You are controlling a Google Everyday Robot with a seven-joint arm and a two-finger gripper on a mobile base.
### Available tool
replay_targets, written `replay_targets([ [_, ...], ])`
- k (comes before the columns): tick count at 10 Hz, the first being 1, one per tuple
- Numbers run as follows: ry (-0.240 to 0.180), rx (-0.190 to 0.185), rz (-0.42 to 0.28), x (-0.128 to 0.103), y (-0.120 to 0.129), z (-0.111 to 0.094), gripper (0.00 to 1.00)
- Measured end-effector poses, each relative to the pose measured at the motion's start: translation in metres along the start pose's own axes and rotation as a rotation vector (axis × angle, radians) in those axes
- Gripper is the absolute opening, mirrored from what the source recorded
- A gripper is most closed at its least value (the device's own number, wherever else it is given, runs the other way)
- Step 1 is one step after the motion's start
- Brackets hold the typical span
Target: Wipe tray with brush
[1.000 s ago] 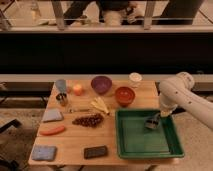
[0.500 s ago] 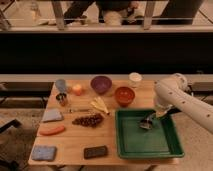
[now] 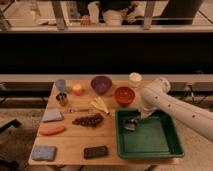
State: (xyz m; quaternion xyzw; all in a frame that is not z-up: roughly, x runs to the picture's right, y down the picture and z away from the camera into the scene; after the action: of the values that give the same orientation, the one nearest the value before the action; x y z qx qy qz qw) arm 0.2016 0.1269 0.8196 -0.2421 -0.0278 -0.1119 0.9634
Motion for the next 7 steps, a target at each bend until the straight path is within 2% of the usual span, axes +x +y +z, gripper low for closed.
replay_targets([
  [3, -0.012, 0.001, -0.031, -0.013, 0.005, 0.004, 0.0],
  [5, -0.003, -0.001, -0.026, -0.006, 0.033, -0.003, 0.0],
  [7, 0.0, 0.001, -0.029, -0.009, 0.066, -0.013, 0.0],
])
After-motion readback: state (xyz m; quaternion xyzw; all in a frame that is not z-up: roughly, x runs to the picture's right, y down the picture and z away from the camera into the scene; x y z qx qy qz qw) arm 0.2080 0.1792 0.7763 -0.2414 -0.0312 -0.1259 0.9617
